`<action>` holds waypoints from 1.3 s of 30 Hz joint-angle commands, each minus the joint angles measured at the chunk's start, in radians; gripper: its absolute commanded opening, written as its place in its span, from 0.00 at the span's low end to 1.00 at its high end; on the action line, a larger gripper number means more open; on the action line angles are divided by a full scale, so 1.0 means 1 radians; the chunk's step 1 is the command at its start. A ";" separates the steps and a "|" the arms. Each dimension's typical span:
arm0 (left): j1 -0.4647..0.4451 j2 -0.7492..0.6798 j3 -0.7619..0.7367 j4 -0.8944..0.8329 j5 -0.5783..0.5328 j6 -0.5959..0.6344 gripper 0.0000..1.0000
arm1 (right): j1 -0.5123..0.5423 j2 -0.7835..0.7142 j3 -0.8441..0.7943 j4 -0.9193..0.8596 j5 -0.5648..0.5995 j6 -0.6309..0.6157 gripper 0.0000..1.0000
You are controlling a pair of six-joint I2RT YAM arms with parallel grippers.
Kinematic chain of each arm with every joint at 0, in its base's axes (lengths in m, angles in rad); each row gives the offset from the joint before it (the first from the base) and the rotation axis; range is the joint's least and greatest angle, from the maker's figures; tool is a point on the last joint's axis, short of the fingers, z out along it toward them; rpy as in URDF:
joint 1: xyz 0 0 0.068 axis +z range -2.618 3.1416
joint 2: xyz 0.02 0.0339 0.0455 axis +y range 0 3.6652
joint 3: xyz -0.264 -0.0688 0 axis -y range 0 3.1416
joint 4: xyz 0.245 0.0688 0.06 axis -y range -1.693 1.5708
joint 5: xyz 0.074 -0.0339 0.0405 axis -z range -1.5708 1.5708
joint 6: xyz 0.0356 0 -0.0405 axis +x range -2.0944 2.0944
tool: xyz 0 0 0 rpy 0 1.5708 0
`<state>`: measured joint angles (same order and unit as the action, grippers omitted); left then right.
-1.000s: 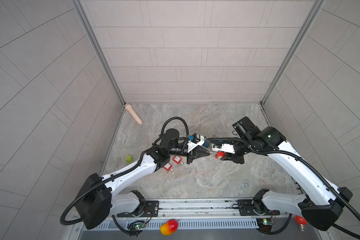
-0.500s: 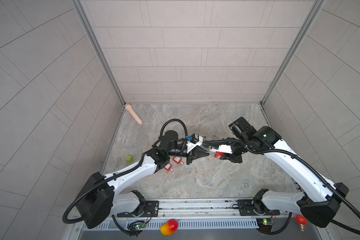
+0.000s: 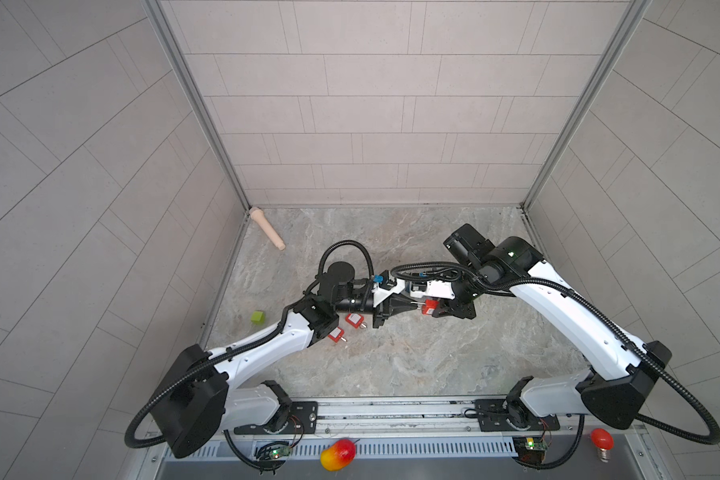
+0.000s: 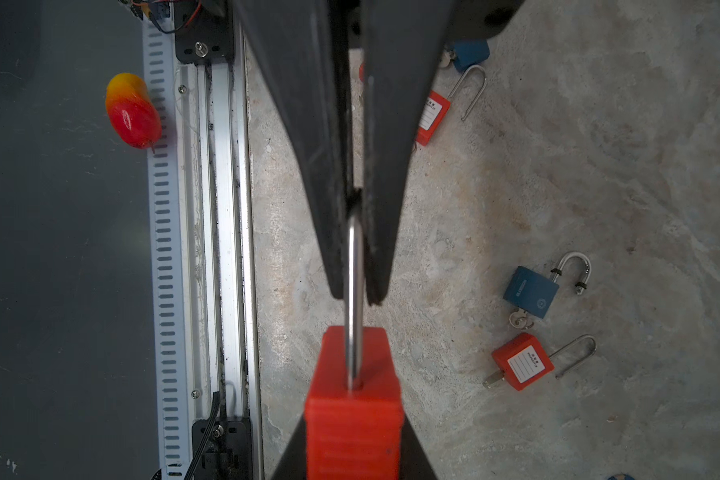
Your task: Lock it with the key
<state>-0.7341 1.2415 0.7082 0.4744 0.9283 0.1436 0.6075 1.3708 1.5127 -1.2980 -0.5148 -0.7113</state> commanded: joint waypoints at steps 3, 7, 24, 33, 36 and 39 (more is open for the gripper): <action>-0.026 -0.006 -0.014 0.061 0.021 0.001 0.00 | 0.010 0.004 0.034 0.186 -0.108 0.003 0.15; -0.017 0.012 -0.040 0.192 0.025 -0.105 0.00 | 0.009 0.003 0.053 0.153 -0.103 0.006 0.38; -0.011 -0.025 -0.041 0.188 0.026 -0.119 0.00 | -0.118 -0.133 0.072 -0.109 -0.055 0.064 0.51; -0.011 -0.040 -0.046 0.203 0.027 -0.126 0.00 | -0.129 -0.142 0.091 -0.176 0.069 0.031 0.51; -0.014 -0.036 -0.047 0.221 0.028 -0.131 0.00 | -0.138 -0.119 0.095 -0.213 0.148 0.001 0.48; -0.017 -0.021 -0.046 0.257 0.034 -0.151 0.00 | -0.143 -0.104 0.104 -0.199 0.163 0.000 0.47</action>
<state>-0.7433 1.2285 0.6640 0.6388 0.9413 0.0154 0.4702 1.2583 1.5902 -1.4532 -0.4068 -0.6804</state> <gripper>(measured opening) 0.052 0.473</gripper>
